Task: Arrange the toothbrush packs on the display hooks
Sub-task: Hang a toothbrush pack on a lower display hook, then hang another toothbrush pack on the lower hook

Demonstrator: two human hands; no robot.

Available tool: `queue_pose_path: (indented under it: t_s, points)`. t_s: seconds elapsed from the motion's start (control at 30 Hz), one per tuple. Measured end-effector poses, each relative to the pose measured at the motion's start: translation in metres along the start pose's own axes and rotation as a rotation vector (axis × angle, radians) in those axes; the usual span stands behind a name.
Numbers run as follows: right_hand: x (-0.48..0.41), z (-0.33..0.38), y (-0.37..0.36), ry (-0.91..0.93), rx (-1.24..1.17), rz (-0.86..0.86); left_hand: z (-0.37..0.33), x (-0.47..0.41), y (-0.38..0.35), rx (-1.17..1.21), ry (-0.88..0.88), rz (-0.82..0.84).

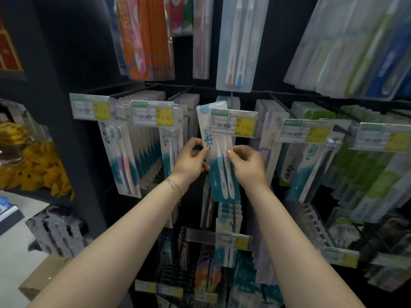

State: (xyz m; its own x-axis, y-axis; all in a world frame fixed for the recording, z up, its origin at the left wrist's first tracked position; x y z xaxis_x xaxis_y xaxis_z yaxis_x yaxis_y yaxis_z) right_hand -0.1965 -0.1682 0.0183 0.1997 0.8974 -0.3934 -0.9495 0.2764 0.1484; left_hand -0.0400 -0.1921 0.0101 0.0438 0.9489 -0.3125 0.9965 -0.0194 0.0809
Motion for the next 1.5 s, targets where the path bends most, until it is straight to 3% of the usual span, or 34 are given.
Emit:
queue_pose_path:
  t_s: [0.47,0.67,0.8,0.9,1.03,1.2,1.33,1.5]
  points:
    - [-0.010,-0.032,0.005,-0.174,0.072,-0.019,-0.001,-0.013,-0.015,-0.194,-0.042,0.012]
    - [-0.005,-0.037,0.007,-0.186,0.073,-0.055,0.012,-0.006,-0.012,-0.163,0.004,-0.049]
    - [0.012,-0.040,0.009,-0.124,0.127,-0.039,0.025,0.007,-0.004,-0.253,0.016,-0.053]
    - [0.030,-0.032,0.009,0.007,0.302,0.041,0.028,0.026,-0.004,-0.353,-0.001,-0.011]
    - [0.059,-0.031,0.005,0.189,0.732,0.161,0.030,0.064,-0.019,-0.639,-0.148,0.097]
    - [0.103,-0.045,0.006,0.350,1.030,0.203,0.042,0.112,-0.039,-1.096,-0.432,0.136]
    - [0.134,-0.064,0.014,0.388,1.054,0.146,0.055,0.147,-0.054,-1.268,-0.678,0.126]
    - [0.169,-0.088,0.023,0.439,1.025,0.081,0.095,0.175,-0.064,-1.305,-0.644,0.212]
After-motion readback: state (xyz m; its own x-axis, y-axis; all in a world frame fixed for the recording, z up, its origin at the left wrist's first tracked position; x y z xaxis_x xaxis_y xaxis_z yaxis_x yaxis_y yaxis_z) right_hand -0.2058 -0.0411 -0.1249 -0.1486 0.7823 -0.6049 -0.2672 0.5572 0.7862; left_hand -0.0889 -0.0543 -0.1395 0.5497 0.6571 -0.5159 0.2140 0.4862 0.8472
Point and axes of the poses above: each hand's wrist, its own x-axis away from the middle knuckle, its own y-axis out of the back of the hand, z = x × y, the point moved 7 cm from there along -x, towards the middle knuckle, and after that the axes turned 2 degrees about z, right-handed, at the moved point
